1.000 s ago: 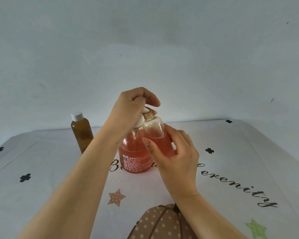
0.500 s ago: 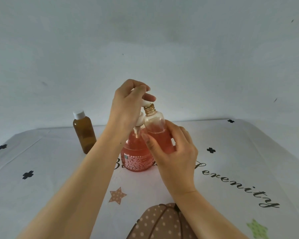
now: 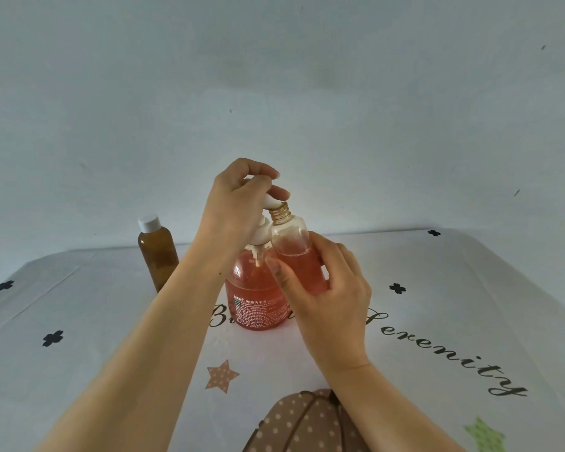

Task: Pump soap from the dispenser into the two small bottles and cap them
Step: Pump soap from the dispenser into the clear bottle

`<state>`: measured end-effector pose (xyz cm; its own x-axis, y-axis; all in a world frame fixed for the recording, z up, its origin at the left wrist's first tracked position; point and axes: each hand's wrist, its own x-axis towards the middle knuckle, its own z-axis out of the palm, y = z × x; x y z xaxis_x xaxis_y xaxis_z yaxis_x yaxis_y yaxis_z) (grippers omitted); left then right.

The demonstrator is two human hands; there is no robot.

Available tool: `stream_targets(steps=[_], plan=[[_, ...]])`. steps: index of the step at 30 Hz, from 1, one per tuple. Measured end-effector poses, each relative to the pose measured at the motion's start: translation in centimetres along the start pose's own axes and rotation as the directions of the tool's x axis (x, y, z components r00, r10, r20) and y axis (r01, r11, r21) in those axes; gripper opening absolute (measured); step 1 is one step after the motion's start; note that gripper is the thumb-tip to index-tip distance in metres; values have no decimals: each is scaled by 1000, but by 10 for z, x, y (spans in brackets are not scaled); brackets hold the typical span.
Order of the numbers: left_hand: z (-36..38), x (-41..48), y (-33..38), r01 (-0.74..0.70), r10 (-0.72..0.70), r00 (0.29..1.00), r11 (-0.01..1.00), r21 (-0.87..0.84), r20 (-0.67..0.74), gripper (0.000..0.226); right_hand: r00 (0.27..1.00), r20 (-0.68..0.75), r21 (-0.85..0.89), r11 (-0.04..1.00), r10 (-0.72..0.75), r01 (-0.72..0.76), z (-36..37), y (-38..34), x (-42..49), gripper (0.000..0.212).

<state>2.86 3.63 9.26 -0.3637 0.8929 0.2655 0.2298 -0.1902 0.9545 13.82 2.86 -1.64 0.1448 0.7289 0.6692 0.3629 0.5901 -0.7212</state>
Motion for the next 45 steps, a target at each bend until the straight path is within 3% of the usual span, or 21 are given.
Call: stream_targets(steps=[19, 34, 41, 45], plan=[[3, 0, 0, -29, 25, 994, 999, 33, 107, 36, 999, 17, -3, 1000, 29, -29, -1, 1, 0, 56], [3, -1, -5, -73, 44, 985, 981, 179, 165, 39, 998, 43, -25, 999, 48, -47, -6, 2, -3, 59], [5, -1, -3, -17, 17, 1000, 1000, 23, 21, 31, 999, 23, -5, 1000, 29, -29, 0, 1, 1, 57], [2, -2, 0, -30, 31, 999, 999, -23, 21, 19, 1000, 11, -2, 1000, 1, -1, 0, 1, 1, 56]])
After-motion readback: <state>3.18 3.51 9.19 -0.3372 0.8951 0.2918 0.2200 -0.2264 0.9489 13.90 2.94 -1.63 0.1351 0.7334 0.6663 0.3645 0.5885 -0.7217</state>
